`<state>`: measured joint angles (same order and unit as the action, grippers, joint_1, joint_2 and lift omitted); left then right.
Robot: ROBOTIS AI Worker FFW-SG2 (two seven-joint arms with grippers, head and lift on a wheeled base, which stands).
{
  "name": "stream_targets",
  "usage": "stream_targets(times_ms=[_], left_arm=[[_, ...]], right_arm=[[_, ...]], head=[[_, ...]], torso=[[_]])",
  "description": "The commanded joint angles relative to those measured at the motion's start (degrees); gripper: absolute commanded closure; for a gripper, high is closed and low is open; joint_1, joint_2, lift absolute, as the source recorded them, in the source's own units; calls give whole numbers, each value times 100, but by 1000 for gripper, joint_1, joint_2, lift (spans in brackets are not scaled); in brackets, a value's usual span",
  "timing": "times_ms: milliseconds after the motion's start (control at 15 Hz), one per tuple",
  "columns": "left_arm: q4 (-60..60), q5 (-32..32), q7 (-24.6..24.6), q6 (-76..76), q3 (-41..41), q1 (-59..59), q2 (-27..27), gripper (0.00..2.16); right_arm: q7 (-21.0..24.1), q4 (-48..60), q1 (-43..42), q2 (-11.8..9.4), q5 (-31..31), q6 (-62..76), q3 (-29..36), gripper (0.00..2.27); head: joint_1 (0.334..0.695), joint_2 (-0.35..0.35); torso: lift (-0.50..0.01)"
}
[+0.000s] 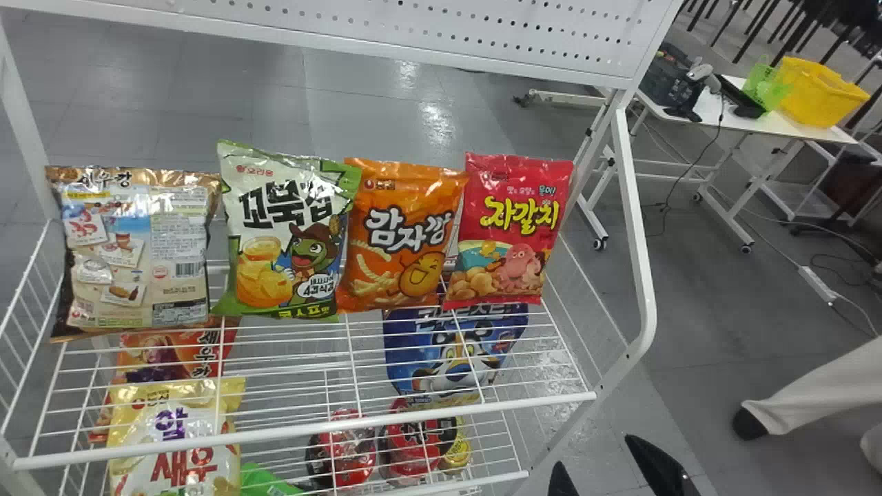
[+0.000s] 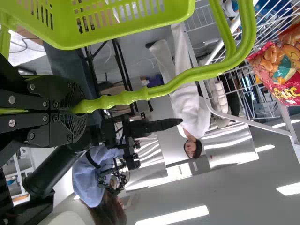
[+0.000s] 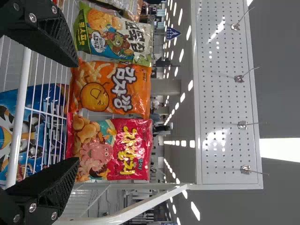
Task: Hold basket handle with left hand then pick Jagalchi snack with right hand and place into basket
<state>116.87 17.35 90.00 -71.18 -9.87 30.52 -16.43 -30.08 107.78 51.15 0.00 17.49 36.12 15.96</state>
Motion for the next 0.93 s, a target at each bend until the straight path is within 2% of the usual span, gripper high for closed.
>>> stream_targets(times_ms=[0,867], left_arm=[[3,-4,57,-15,11,-19,-10,2135],[170,-4,57,-209,20,130,25,2138]], right_arm=[[2,-3,-114,5,0,-233,12,97],[64,323,-1380,5,9,-2307,654,93]], head=[[695,-350],[695,-350]], torso=[[-9],[-9]])
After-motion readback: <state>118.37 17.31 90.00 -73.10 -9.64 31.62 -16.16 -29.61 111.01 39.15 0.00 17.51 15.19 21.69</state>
